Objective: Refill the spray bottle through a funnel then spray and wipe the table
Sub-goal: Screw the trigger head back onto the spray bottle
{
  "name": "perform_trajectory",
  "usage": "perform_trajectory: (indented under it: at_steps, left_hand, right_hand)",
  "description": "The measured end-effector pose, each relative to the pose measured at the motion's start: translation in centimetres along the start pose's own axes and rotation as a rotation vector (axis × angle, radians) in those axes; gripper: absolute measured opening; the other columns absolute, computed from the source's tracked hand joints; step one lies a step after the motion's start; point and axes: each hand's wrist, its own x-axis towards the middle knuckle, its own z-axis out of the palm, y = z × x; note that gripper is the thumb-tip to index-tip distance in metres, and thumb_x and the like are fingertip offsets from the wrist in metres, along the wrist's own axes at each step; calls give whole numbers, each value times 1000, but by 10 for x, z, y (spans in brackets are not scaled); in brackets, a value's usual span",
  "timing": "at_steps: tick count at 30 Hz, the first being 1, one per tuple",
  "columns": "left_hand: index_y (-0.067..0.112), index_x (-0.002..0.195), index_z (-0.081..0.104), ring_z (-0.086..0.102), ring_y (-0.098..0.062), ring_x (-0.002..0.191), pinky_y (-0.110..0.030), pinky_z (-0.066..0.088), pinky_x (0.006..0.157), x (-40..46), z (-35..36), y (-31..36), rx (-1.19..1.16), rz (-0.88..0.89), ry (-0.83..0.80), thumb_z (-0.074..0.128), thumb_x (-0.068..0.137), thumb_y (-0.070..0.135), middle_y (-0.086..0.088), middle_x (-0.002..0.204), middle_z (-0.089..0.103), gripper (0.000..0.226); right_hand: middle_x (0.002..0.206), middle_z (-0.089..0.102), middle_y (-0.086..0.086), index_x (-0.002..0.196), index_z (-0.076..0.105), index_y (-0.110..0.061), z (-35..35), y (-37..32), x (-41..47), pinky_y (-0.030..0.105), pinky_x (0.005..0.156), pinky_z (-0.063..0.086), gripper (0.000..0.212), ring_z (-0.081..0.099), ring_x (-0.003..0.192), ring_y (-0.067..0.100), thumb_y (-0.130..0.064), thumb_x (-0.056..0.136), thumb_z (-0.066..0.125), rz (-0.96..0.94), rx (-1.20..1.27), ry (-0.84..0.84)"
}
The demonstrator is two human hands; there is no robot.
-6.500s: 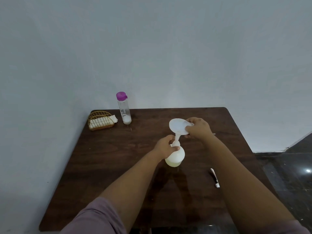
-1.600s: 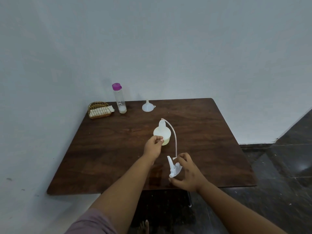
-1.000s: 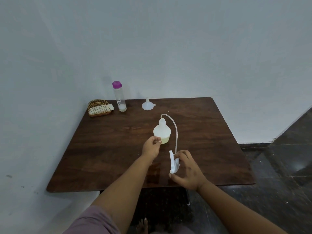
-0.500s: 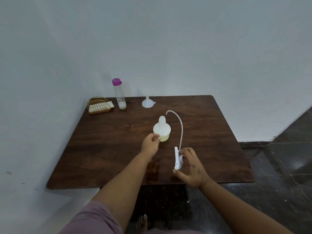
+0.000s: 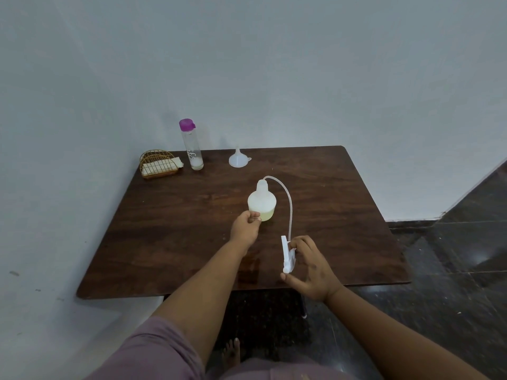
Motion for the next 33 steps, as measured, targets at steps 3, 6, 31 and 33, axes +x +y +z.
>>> perform_trajectory:
  at_steps: [3,6,31,33]
  left_hand:
    - [16,112,63,56,-14,102,-26,46,89,-1,0,0,-2,-2,-1,56,97,16,2,110,61,17]
    - [17,112,63,55,-13,103,-26,46,88,-1,0,2,-1,-5,2,56,97,17,3,110,61,17]
    - [18,113,63,59,-13,103,-24,46,85,10,-41,30,38,63,11,58,95,18,3,111,65,18]
    - [18,119,61,58,-12,106,-25,47,89,18,-44,37,65,54,16,58,96,17,4,113,63,23]
  right_hand:
    - [108,46,-6,110,53,-15,1,-1,-1,13,76,44,48,51,97,9,-37,72,72,7,-4,-12]
    - [105,46,-8,107,53,-16,2,1,0,12,74,42,45,50,94,7,-38,73,71,25,-13,-26]
    - [106,58,3,104,51,-22,-46,-53,179,23,59,40,35,55,87,17,-32,77,70,359,-219,-310]
    - [103,55,3,108,49,-20,-51,-55,200,25,59,40,36,54,84,18,-23,78,68,381,-314,-387]
